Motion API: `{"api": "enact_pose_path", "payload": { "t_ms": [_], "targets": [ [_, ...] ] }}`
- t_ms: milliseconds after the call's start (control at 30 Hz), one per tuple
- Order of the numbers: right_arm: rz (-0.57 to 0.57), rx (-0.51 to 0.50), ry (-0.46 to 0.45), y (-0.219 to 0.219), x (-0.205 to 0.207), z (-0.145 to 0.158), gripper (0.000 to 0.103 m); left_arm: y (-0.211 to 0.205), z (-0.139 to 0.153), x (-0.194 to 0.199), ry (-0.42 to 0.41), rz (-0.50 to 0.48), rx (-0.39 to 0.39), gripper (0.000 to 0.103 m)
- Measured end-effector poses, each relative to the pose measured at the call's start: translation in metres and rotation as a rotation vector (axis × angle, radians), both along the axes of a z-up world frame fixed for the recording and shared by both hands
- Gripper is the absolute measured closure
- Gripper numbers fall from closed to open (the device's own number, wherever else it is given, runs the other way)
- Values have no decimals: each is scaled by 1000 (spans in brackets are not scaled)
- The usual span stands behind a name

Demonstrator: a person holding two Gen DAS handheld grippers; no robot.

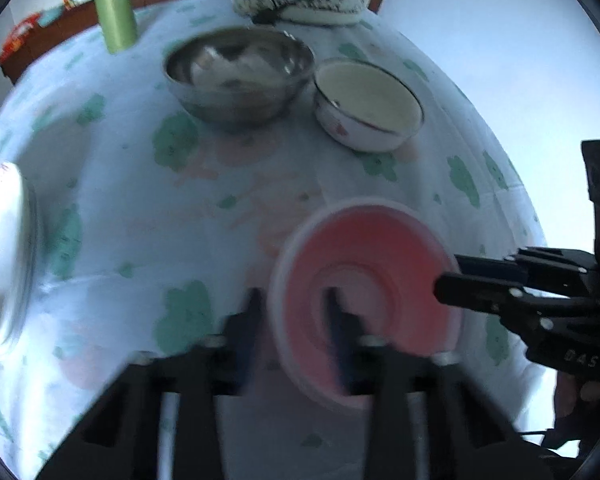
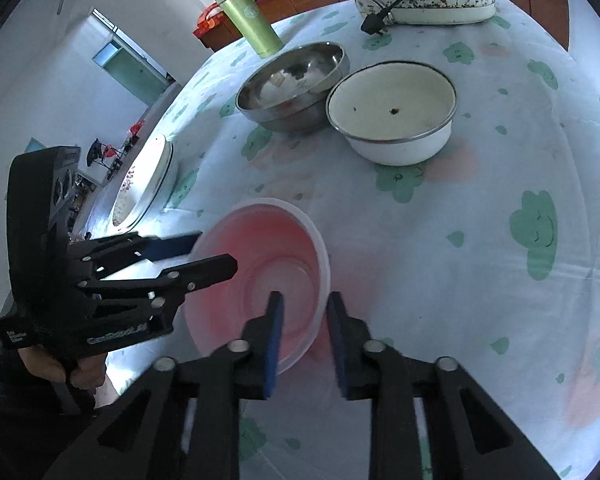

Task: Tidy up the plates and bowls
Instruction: 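Carry the pink basin over the steel bowl and lower it inside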

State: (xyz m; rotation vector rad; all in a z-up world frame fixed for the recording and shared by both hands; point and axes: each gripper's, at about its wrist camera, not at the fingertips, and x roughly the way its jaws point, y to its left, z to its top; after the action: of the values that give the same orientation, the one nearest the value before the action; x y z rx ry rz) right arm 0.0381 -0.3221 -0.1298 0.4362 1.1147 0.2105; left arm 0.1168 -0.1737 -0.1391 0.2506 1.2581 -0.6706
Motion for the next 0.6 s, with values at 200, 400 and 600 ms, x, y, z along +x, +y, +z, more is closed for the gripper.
{"api": "enact_pose_path", "payload": {
  "t_ms": [200,400,600],
  "targets": [
    [-4,-24,-23,-2,5,8,94,5,17,10,-56,24,-26,91],
    [-4,-28,-169,-16,43,57,94,-2,67,50,-205,54,-71,91],
    [0,-74,-244,-23,95,79,94,-16,82,100,-285,100,-50,91]
  ]
}}
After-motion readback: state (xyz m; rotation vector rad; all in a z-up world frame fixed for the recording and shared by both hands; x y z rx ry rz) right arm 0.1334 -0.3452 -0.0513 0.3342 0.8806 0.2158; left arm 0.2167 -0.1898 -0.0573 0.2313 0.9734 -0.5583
